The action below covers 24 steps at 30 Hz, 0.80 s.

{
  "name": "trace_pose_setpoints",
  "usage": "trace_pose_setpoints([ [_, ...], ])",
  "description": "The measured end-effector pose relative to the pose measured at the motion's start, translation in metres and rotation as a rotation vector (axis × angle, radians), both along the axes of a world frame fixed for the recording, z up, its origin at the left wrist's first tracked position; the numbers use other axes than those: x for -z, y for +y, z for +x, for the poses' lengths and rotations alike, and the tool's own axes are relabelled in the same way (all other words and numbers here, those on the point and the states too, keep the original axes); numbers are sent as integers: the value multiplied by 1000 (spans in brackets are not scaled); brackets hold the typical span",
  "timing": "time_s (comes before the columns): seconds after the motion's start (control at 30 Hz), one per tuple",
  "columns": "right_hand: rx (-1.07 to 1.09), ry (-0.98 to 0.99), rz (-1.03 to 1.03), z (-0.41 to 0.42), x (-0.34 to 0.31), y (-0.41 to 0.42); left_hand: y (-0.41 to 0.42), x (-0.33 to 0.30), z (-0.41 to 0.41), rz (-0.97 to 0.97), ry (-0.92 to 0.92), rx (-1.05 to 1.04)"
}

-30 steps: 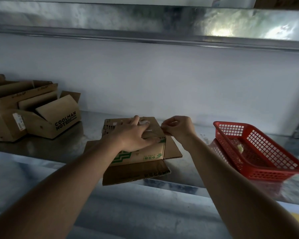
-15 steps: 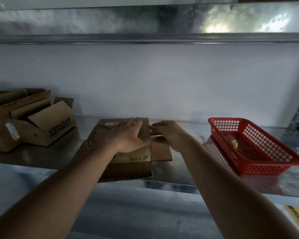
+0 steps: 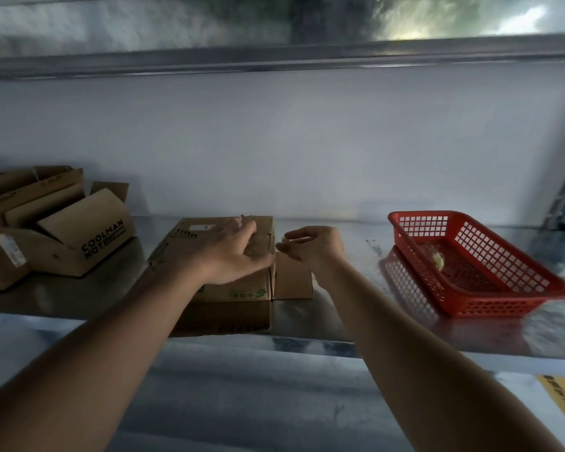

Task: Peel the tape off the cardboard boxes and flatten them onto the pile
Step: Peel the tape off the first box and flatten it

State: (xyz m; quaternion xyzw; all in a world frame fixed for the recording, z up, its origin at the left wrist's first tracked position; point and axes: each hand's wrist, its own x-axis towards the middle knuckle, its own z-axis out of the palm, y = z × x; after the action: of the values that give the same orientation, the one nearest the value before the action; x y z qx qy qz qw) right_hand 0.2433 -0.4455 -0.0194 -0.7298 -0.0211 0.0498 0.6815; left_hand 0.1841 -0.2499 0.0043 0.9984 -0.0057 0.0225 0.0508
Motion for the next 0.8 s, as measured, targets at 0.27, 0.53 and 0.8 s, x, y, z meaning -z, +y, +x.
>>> trace_pose_setpoints([
  [0.27,136,-317,-354,-1,-21,-9,-39,-5,-2,-67,-73,26],
  [0.53,228,-453,-455,-13,-39,-58,-103,-13,3,-107,-142,202],
  [0.8,360,-534,-567,-24,-45,-131,-158,-15,8,-28,-49,174],
])
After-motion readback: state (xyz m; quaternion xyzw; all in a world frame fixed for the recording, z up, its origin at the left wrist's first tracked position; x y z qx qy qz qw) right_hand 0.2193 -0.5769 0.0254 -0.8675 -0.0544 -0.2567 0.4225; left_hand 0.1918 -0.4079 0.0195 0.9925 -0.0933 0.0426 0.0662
